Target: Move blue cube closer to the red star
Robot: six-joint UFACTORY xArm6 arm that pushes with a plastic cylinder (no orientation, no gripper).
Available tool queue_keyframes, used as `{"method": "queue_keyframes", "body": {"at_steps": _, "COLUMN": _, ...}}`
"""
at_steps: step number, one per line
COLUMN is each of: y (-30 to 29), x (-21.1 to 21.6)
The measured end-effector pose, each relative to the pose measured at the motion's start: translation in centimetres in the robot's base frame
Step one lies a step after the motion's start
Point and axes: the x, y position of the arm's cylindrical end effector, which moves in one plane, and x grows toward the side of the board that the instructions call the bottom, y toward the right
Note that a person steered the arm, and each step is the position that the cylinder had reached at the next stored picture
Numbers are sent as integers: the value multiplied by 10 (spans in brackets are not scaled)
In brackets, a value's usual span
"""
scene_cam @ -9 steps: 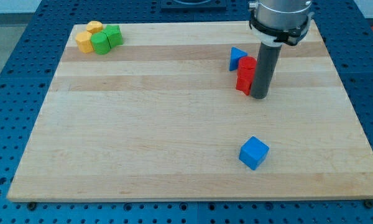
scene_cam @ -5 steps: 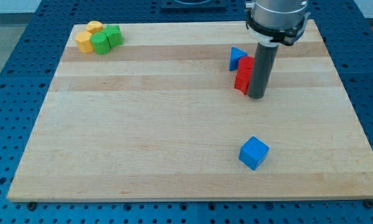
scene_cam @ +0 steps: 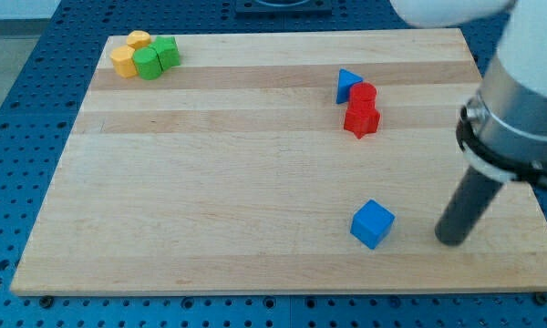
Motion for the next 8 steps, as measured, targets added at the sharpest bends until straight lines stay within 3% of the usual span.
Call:
{"method": "queue_keyframes", "body": {"at_steps": 2, "y": -43, "x": 38}}
{"method": "queue_keyframes", "body": {"at_steps": 3, "y": -63, "x": 37}}
{"method": "queue_keyframes", "body": {"at_steps": 8, "y": -89, "x": -22}}
